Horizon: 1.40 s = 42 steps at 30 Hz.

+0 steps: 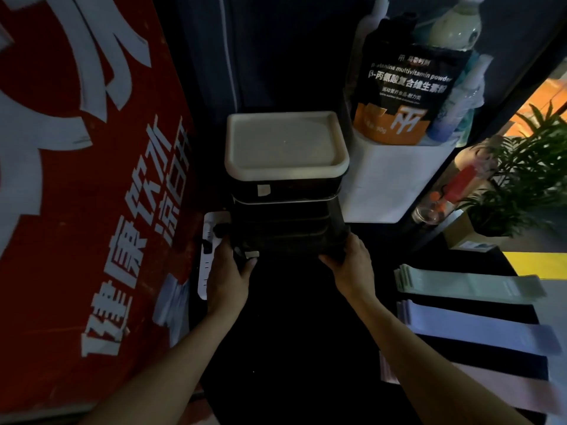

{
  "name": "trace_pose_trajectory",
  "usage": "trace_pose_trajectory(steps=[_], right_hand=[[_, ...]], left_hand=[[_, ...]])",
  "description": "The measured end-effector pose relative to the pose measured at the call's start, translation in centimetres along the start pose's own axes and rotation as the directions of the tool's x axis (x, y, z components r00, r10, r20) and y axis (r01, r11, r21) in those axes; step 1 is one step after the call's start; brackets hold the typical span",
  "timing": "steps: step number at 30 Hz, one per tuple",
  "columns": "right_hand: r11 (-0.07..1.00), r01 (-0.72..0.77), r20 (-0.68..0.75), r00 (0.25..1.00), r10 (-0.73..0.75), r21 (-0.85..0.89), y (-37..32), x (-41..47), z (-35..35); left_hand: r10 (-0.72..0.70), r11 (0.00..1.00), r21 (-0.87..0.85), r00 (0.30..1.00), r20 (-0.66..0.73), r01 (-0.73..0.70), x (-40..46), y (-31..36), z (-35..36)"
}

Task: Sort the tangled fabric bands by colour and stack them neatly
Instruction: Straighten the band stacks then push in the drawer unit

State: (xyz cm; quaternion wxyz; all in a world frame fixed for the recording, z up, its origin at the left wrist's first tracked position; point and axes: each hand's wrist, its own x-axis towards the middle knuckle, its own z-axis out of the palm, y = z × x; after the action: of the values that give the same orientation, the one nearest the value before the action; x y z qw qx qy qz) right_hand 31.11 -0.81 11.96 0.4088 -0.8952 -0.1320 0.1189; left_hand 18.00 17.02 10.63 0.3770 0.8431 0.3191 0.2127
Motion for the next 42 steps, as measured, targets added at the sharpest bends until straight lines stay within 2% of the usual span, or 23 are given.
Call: trace_pose_trajectory(steps=[8,12,16,20,24,29,35,38,42], right_hand=[[1.0,0.008,0.006,1.0,-0.008,-0.006,0.4,-0.9,-0.4],[1.0,0.001,0.028,1.0,-0.001,0.005,0.4,-1.4,-0.7],[0.998,-0.034,0.026,0.999,0.036,-0.05,1.8,-3.3,-1.5],[0.992,-0.099,0.027,0.994,0.102,-0.08,4.9,-5.8,-2.9],[0.984,-0.16,0.021,0.986,0.162,-0.078,8.5,-8.7,-4.7],[0.961,-0.263,-0.043,0.964,0.261,-0.08,13.3,-12.8,-6.6],[0.926,-0.335,-0.11,0.941,0.32,-0.173,18.4,-15.6,-8.0],[0.915,-0.345,-0.128,0.937,0.324,-0.21,20.1,-15.8,-8.0],[0.902,-0.357,-0.176,0.931,0.321,-0.244,22.0,-15.7,-7.9]], left_hand=[[0.031,0.996,0.084,1.0,0.002,-0.031,-0.9,0.1,-1.2],[0.01,0.997,0.082,0.999,0.049,-0.014,-1.4,-0.3,-1.3],[-0.138,0.98,0.158,0.984,0.117,0.118,-3.9,-0.6,-1.0],[-0.189,0.977,0.142,0.958,0.214,0.161,-6.8,0.1,0.4],[-0.162,0.976,0.193,0.924,0.346,0.099,-9.3,1.6,3.1],[-0.116,0.981,0.195,0.799,0.59,-0.002,-12.6,3.6,7.4],[-0.072,0.967,0.235,0.779,0.623,-0.099,-17.6,5.9,13.0],[-0.16,0.966,0.259,0.762,0.627,-0.01,-18.7,6.5,15.5],[-0.301,0.952,0.22,0.762,0.573,0.211,-19.3,7.6,18.5]])
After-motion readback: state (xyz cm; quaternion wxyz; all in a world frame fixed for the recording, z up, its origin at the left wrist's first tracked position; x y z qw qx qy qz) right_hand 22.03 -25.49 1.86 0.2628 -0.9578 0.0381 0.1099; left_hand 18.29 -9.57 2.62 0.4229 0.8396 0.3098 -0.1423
